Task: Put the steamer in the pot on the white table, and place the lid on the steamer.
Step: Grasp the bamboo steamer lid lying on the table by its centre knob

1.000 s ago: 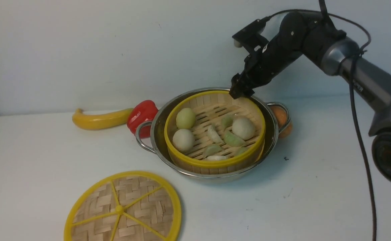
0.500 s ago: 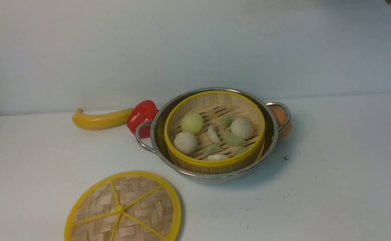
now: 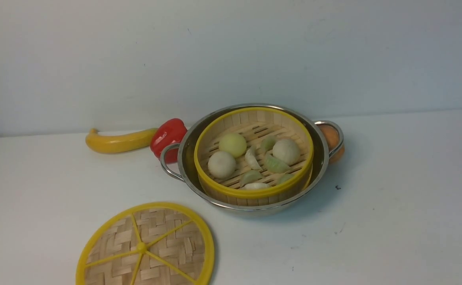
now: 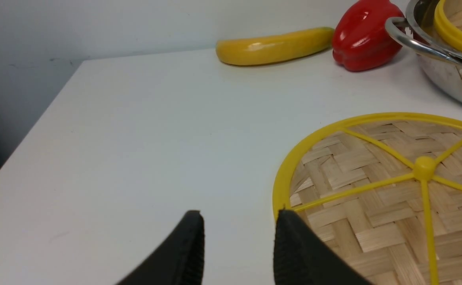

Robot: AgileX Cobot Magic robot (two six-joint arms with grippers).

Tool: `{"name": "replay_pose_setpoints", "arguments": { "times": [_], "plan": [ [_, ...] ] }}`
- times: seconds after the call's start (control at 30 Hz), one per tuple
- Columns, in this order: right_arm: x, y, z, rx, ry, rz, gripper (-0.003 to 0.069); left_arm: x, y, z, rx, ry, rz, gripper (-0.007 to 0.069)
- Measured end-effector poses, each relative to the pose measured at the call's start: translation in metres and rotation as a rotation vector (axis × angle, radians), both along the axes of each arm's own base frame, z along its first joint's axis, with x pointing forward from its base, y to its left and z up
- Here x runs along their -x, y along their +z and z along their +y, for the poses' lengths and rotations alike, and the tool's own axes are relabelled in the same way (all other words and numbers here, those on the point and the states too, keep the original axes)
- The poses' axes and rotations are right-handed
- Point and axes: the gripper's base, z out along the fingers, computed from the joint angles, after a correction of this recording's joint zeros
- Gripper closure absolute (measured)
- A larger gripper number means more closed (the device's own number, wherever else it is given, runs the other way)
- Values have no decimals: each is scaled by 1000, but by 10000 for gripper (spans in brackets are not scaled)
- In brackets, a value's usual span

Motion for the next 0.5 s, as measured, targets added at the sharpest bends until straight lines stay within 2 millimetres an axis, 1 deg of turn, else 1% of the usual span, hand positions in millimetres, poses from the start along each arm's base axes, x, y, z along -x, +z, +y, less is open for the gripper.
{"name": "replay_pose_setpoints", "arguments": {
  "times": [0.1, 0.17, 0.23, 0.3, 0.37, 0.5],
  "plan": [
    [26, 21, -1, -72, 68, -32, 659, 0, 0, 0, 0, 0, 0, 383],
    [40, 33, -4, -96, 87, -59, 657, 0, 0, 0, 0, 0, 0, 383],
    [49, 41, -7, -110, 89, -93, 655, 0, 0, 0, 0, 0, 0, 383],
    [57, 47, -9, -112, 90, -112, 652, 0, 0, 0, 0, 0, 0, 383],
    [60, 49, -10, -104, 93, -111, 651, 0, 0, 0, 0, 0, 0, 383],
    [61, 49, -13, -62, 75, -117, 642, 0, 0, 0, 0, 0, 0, 383]
  ]
}}
